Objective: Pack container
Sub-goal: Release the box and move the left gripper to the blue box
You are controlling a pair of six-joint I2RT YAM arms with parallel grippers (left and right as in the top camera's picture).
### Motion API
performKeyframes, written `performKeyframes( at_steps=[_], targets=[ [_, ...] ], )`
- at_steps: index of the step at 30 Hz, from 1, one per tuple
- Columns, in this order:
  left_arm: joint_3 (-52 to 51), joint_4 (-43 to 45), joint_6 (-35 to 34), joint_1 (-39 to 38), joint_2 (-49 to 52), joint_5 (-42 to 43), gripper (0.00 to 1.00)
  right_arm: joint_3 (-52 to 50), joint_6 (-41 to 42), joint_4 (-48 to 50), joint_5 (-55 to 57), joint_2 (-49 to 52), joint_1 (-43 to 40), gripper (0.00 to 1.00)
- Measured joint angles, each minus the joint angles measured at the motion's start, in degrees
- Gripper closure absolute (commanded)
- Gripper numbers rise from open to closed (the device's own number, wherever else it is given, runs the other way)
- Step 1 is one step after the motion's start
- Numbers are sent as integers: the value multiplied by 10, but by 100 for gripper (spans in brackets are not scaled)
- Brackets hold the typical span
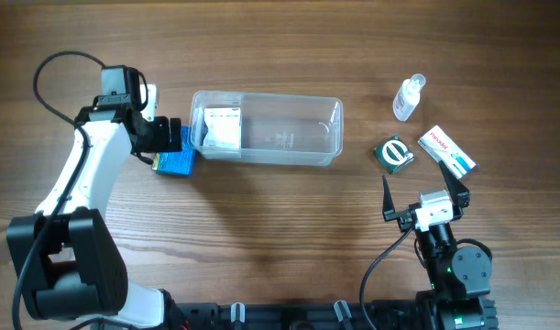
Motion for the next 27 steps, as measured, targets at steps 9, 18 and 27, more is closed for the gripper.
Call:
performKeyframes(
  at_steps=[9,18,27],
  targets=[
    [0,0,45,0,0,30,0,0,0,0,0,0,0,0],
    [0,-2,50,0,0,81,0,0,0,0,0,0,0,0],
    [0,-17,50,0,0,89,1,0,0,0,0,0,0,0]
  ],
)
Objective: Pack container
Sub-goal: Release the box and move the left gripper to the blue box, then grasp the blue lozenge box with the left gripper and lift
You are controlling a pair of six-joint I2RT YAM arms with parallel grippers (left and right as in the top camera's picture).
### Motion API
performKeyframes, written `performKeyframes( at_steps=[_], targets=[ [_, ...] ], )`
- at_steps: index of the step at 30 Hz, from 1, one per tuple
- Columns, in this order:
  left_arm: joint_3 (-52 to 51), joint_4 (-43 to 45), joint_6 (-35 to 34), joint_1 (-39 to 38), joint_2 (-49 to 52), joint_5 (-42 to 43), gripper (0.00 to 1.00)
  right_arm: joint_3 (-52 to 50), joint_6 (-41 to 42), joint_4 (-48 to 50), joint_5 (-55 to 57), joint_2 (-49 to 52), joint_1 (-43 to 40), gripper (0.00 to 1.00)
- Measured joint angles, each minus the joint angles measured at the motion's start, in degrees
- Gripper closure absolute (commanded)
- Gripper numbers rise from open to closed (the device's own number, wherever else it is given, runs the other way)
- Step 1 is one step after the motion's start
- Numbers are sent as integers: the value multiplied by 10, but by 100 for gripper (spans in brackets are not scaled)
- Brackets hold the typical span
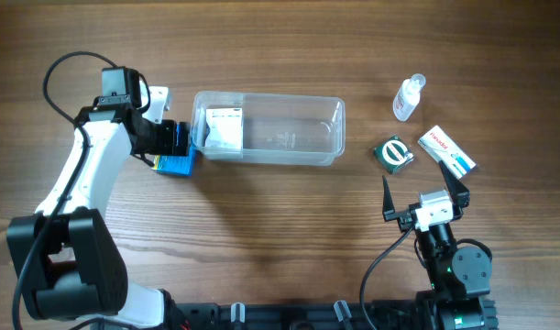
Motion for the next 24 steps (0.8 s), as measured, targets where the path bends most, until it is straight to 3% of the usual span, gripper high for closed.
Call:
performKeyframes(
  at_steps=[24],
  targets=[
    [0,15,96,0,0,7,0,0,0,0,0,0,0,0]
  ],
)
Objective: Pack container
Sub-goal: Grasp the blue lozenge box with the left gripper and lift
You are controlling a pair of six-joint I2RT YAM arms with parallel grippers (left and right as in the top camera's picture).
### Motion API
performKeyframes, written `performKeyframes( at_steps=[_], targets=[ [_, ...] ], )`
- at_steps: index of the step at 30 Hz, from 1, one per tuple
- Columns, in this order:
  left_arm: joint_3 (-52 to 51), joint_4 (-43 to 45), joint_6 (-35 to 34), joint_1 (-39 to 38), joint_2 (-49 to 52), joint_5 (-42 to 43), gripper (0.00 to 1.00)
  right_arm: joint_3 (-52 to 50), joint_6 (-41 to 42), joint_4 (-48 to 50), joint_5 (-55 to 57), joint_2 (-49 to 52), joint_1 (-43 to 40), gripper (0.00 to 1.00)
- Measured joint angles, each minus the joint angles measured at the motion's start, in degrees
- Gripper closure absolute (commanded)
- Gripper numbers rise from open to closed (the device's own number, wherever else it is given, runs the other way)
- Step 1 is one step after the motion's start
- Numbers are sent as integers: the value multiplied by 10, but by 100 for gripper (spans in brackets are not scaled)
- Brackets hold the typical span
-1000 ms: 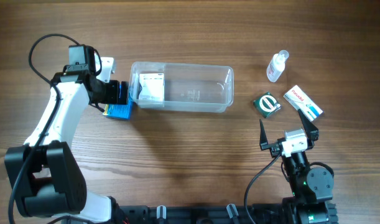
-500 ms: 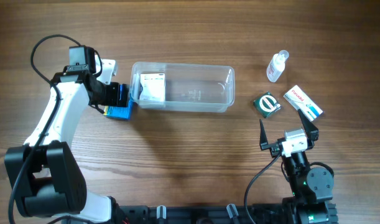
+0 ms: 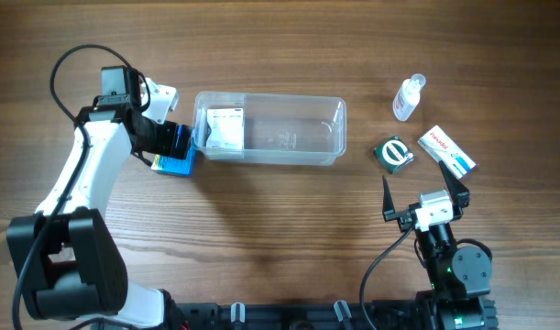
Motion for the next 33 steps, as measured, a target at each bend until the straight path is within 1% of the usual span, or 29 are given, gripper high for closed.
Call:
performKeyframes(
  at_steps=[12,17,23,27,32,33],
  targets=[
    [0,0,-34,0,46,2,1,0,0,0,0,0,0,0],
    [0,6,-38,0,65,2,0,0,0,0,0,0,0,0],
    [-1,37,-39,0,78,6,1,0,0,0,0,0,0,0],
    [-1,43,-39,0,82,7,1,0,0,0,0,0,0,0],
    [-1,43,-39,0,111,7,1,0,0,0,0,0,0,0],
    [0,45,-40,0,116,6,2,0,0,0,0,0,0,0]
  ],
)
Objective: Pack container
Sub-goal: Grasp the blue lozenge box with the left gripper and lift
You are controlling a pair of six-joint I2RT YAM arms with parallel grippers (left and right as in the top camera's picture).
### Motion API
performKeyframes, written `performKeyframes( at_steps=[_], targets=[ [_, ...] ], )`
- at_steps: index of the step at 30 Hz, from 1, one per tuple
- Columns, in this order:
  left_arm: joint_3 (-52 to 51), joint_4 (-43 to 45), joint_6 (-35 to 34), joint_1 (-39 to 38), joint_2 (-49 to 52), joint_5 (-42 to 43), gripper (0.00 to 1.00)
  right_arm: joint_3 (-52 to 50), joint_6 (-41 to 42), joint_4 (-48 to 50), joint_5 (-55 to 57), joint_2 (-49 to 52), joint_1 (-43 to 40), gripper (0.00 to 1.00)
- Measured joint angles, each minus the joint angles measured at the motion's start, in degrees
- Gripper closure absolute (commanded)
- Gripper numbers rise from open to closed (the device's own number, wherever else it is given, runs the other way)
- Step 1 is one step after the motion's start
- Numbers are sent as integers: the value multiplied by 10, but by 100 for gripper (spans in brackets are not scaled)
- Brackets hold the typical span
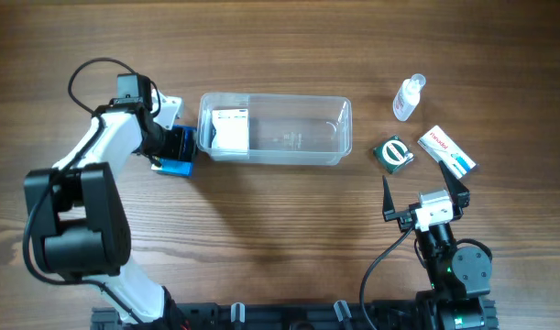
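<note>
A clear plastic container (289, 137) lies across the middle of the table, with a white carton (230, 129) standing in its left end. My left gripper (181, 143) is low beside the container's left wall, on top of a blue box (175, 168), most of which it hides. Its jaws cannot be made out from above. My right gripper (424, 195) rests near the front right, open and empty, its fingers pointing away from me.
On the right lie a small sanitizer bottle (407, 97), a green tape roll (393, 153) and a white-and-blue carton (447, 152), just beyond the right gripper. The left arm's cable loops over the table's left side.
The left arm has swung in toward the container, its wrist now further right. The container has shifted slightly right. The blue box and the right arm have stayed in place.
The left gripper was on the blue box by the container's left wall at every moment, creeping rightward each time. The container has slid a little to the right across the frames. The right gripper has stayed open and still.
</note>
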Motion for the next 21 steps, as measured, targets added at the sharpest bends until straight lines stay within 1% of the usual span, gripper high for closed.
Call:
performKeyframes(
  at_steps=[3,7,12,14,21],
  targets=[
    [0,2,-1,0,0,0,12,0,0,0,0,0,0,0],
    [0,0,-3,0,1,-6,15,0,0,0,0,0,0,0],
    [0,-2,-3,0,1,-8,26,0,0,0,0,0,0,0],
    [0,-2,-4,0,1,-9,27,0,0,0,0,0,0,0],
    [2,-7,-5,0,1,-12,26,0,0,0,0,0,0,0]
  ],
)
